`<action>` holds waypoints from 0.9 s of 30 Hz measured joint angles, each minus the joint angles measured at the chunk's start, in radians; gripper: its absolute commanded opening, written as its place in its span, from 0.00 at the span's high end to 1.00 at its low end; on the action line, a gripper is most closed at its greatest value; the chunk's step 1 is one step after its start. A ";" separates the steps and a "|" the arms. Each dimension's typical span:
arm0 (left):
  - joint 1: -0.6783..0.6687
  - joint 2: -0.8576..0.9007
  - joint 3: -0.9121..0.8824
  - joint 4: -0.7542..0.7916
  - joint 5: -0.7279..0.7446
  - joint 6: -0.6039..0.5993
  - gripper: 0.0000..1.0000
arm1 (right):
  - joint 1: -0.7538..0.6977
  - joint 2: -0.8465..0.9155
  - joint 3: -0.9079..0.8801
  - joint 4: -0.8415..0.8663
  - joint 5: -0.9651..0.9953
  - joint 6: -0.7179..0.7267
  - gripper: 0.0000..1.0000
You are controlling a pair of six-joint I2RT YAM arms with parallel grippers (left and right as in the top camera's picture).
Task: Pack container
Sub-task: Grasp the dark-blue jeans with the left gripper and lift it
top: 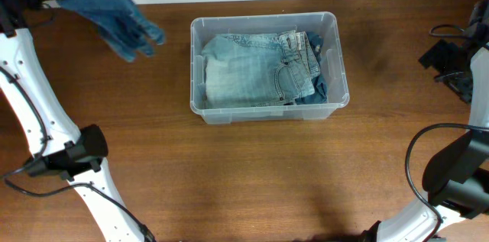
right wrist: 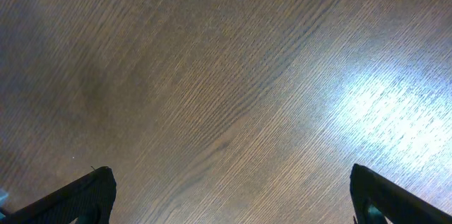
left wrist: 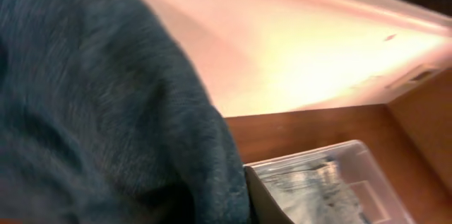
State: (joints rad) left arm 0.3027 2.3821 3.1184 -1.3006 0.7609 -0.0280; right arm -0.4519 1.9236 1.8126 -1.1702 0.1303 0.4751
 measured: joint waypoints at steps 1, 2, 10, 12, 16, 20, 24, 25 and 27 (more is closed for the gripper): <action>-0.014 -0.011 0.000 0.000 0.000 -0.004 0.99 | 0.000 0.000 0.000 0.000 0.000 0.000 0.02; -0.030 -0.019 0.000 0.000 0.002 -0.011 0.99 | 0.000 0.000 0.000 0.000 0.000 0.000 0.02; -0.230 -0.098 0.000 0.011 0.018 -0.049 0.99 | 0.000 0.000 0.000 0.000 0.000 0.001 0.02; -0.276 -0.122 0.000 0.024 0.019 -0.056 0.99 | 0.000 0.000 0.000 0.000 0.000 0.001 0.02; -0.390 -0.166 0.000 0.064 0.024 -0.079 0.99 | 0.000 0.000 0.000 0.000 0.000 0.000 0.02; -0.501 -0.183 0.000 0.067 -0.047 -0.126 0.99 | 0.000 0.000 0.000 0.000 0.000 0.000 0.02; -0.612 -0.183 -0.023 0.071 -0.149 -0.153 0.99 | 0.000 0.000 0.000 0.000 0.000 0.001 0.02; -0.636 -0.183 -0.032 0.073 -0.169 -0.156 0.99 | 0.000 0.000 0.000 0.000 0.000 0.000 0.02; -0.685 -0.183 -0.046 0.078 -0.204 -0.158 0.99 | 0.000 0.000 0.000 0.000 0.000 0.000 0.02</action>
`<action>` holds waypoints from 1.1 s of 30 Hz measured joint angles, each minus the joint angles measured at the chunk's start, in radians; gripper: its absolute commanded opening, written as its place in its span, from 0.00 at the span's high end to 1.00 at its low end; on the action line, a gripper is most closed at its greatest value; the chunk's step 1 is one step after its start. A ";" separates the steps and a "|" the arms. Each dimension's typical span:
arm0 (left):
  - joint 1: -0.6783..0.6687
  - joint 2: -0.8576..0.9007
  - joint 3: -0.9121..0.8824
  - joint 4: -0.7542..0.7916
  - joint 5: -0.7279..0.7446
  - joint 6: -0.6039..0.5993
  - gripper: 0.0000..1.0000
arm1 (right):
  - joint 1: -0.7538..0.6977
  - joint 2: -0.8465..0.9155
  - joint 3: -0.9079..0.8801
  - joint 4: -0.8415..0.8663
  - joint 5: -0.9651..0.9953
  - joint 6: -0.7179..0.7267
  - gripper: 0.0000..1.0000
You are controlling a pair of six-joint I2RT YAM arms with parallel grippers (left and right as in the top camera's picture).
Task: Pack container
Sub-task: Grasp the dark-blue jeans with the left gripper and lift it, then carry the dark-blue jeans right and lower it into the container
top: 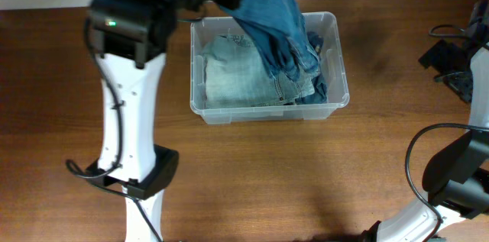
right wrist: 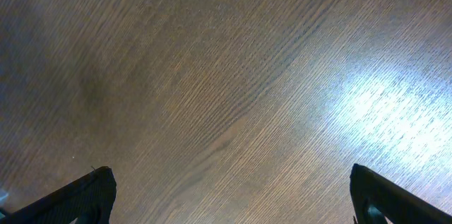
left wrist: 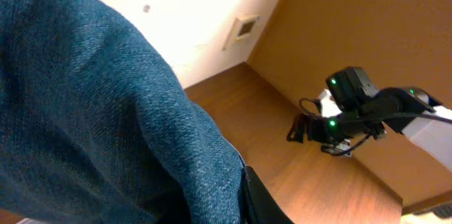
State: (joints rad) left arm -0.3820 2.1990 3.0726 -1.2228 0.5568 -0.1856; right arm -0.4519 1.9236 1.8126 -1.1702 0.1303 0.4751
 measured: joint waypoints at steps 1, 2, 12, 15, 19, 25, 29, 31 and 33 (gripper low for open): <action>-0.021 0.000 -0.006 0.005 -0.017 -0.002 0.99 | 0.000 0.000 0.000 0.000 0.000 0.000 0.02; -0.044 0.000 -0.014 0.012 -0.036 -0.003 0.99 | 0.000 0.000 0.000 0.000 0.000 0.000 0.02; -0.179 0.000 -0.187 0.194 -0.147 -0.011 0.99 | 0.000 0.000 0.000 0.000 0.000 0.000 0.02; -0.201 0.000 -0.257 0.281 -0.155 -0.014 0.99 | 0.000 0.000 0.000 0.000 0.000 0.001 0.02; -0.227 0.000 -0.327 0.373 -0.166 -0.014 0.99 | 0.000 0.000 0.000 0.000 0.000 0.001 0.02; -0.245 0.000 -0.372 0.405 -0.169 -0.014 0.99 | 0.000 0.000 0.000 0.000 0.000 0.001 0.02; -0.245 0.000 -0.399 0.411 -0.169 -0.014 0.99 | 0.000 0.000 0.000 0.000 0.000 0.000 0.02; -0.245 0.000 -0.416 0.420 -0.170 -0.014 0.99 | 0.000 0.000 0.000 0.000 0.000 0.000 0.02; -0.245 0.003 -0.425 0.420 -0.173 -0.014 0.99 | 0.000 0.000 0.000 0.000 0.000 0.001 0.02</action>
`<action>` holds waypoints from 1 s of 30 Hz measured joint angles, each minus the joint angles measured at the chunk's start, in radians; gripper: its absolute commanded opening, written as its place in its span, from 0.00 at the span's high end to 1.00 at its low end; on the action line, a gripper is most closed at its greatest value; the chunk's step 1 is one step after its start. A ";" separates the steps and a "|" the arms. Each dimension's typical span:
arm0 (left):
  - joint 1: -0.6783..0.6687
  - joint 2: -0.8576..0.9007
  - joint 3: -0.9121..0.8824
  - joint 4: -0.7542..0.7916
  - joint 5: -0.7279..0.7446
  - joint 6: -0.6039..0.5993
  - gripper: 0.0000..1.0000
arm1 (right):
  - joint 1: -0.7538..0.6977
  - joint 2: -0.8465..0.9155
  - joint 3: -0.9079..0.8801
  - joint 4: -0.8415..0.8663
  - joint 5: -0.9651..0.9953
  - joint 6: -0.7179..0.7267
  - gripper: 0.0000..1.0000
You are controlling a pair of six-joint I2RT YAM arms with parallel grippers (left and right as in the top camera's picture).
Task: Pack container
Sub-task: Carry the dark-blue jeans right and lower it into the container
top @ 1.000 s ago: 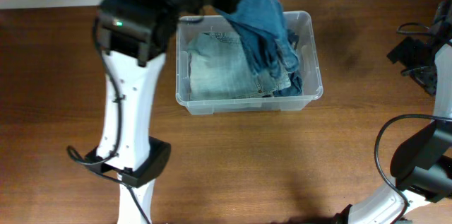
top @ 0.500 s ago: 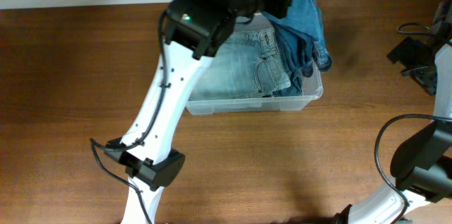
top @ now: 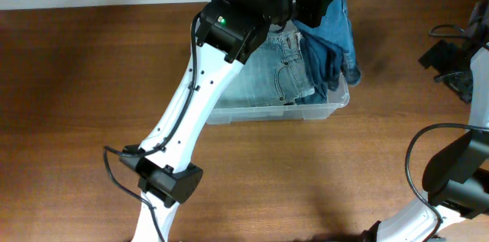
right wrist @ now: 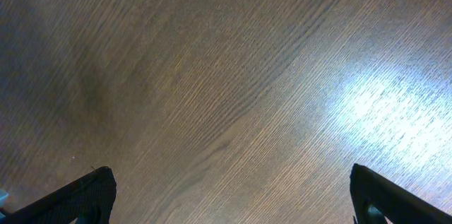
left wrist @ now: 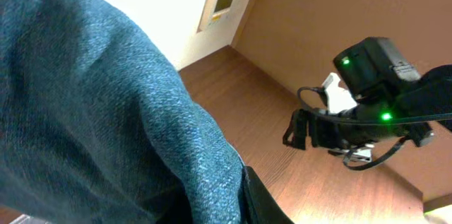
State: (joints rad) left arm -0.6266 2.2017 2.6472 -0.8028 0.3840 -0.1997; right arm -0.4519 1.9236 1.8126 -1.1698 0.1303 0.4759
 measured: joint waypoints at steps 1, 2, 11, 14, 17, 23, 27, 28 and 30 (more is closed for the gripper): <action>0.000 0.003 -0.002 0.001 0.000 0.000 0.99 | 0.000 0.000 0.000 0.000 0.000 -0.001 0.02; 0.000 0.009 -0.002 0.002 0.000 0.000 1.00 | 0.000 0.000 0.000 0.000 0.000 0.000 0.02; 0.002 0.104 -0.003 0.056 -0.002 0.021 0.99 | 0.000 0.000 0.000 0.000 0.000 0.000 0.02; 0.004 0.112 -0.003 0.059 -0.003 0.023 0.99 | 0.000 0.000 0.000 0.000 0.000 0.000 0.02; 0.005 0.112 -0.003 0.055 -0.003 0.023 0.97 | 0.000 0.000 0.000 0.000 0.000 -0.001 0.02; 0.013 0.113 -0.002 -0.015 -0.004 0.024 0.92 | 0.000 0.000 0.000 0.000 0.000 -0.001 0.02; 0.033 0.126 -0.002 -0.078 -0.003 0.027 0.86 | 0.000 0.000 0.000 0.000 0.000 -0.001 0.02; 0.040 0.132 -0.002 -0.093 -0.004 0.027 0.82 | 0.000 0.000 0.000 0.000 0.000 0.000 0.02; 0.056 0.149 -0.002 -0.129 -0.003 0.027 0.43 | 0.000 0.000 0.000 0.000 0.000 0.000 0.02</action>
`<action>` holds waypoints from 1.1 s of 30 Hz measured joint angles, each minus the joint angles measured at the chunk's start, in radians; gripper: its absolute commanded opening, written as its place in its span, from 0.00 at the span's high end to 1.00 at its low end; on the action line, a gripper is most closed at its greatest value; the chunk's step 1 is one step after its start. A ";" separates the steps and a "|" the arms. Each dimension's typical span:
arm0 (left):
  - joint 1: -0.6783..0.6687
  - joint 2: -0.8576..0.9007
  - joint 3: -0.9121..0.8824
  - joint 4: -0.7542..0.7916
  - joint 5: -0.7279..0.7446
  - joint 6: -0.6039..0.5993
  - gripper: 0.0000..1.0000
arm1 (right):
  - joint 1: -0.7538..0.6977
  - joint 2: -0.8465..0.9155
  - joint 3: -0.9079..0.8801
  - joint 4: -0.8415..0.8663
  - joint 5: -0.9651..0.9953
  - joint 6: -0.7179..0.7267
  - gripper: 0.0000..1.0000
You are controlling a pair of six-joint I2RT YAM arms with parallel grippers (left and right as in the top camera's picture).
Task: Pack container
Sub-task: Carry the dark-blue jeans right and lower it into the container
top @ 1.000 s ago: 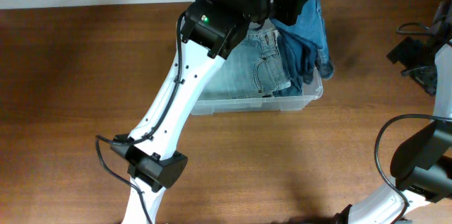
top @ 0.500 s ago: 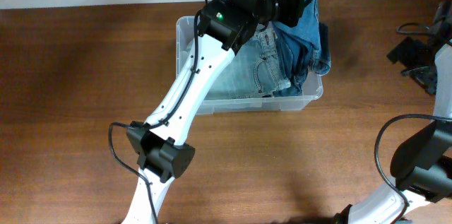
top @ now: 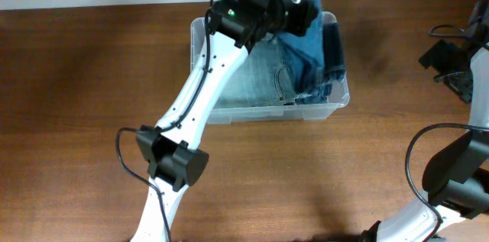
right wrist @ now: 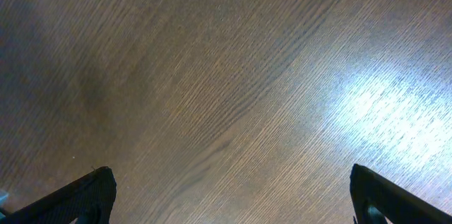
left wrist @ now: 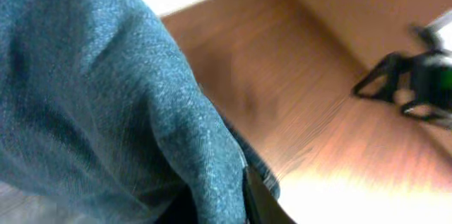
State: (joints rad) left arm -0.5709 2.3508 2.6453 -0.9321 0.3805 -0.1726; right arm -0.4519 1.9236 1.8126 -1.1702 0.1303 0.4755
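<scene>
A clear plastic container (top: pixel 338 101) stands at the back middle of the table, with light folded jeans (top: pixel 252 78) lying in it. My left gripper is over its far right part, shut on dark blue jeans (top: pixel 309 40) that drape into the container's right side. In the left wrist view the dark jeans (left wrist: pixel 106 97) fill the frame beside one finger (left wrist: pixel 258 199). My right gripper (right wrist: pixel 233 196) is open over bare wood at the table's right edge.
The wooden table (top: pixel 76 120) stretches left and in front of the container. My right arm (top: pixel 458 66) sits at the far right edge. The left arm's white links (top: pixel 191 112) cross over the container's left front.
My left gripper moved the dark jeans from over the container's right rim back leftward and lower, so they now drape inside its right part. The right arm stayed put.
The left gripper held the dark jeans at the table's far left corner. Then it was over the container's back, then at its right rim with the jeans hanging over the edge. Now the jeans hang down inside the right side.
</scene>
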 measured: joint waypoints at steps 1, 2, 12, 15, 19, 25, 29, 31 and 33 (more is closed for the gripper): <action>0.010 0.012 0.000 -0.017 0.001 0.001 0.08 | 0.000 0.000 0.000 0.000 0.000 0.000 0.02; 0.018 0.019 0.000 -0.031 0.004 0.005 0.01 | 0.000 0.000 0.000 0.000 0.000 0.000 0.02; 0.088 0.075 0.001 -0.189 -0.031 0.050 0.01 | 0.000 0.000 0.000 0.000 0.000 0.000 0.02; 0.098 0.080 0.001 -0.232 -0.106 0.075 0.01 | 0.000 0.000 0.000 0.000 0.000 0.000 0.02; 0.100 0.080 0.001 -0.248 -0.266 0.101 0.01 | 0.000 0.000 0.000 0.000 0.000 0.000 0.02; 0.116 0.082 0.001 -0.247 -0.594 0.136 0.01 | 0.000 0.000 0.000 0.000 0.000 0.000 0.02; 0.151 0.082 0.001 -0.282 -0.774 0.151 0.01 | 0.000 0.000 0.000 0.000 0.000 0.000 0.02; 0.169 0.082 0.001 -0.306 -0.826 0.154 0.01 | 0.000 0.000 0.000 0.000 0.000 0.000 0.02; 0.183 0.082 0.001 -0.330 -0.857 0.154 0.01 | 0.000 0.000 0.000 0.000 0.000 0.000 0.02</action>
State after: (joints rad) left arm -0.3878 2.4332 2.6461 -1.2617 -0.4767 -0.0185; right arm -0.4519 1.9236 1.8126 -1.1702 0.1303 0.4755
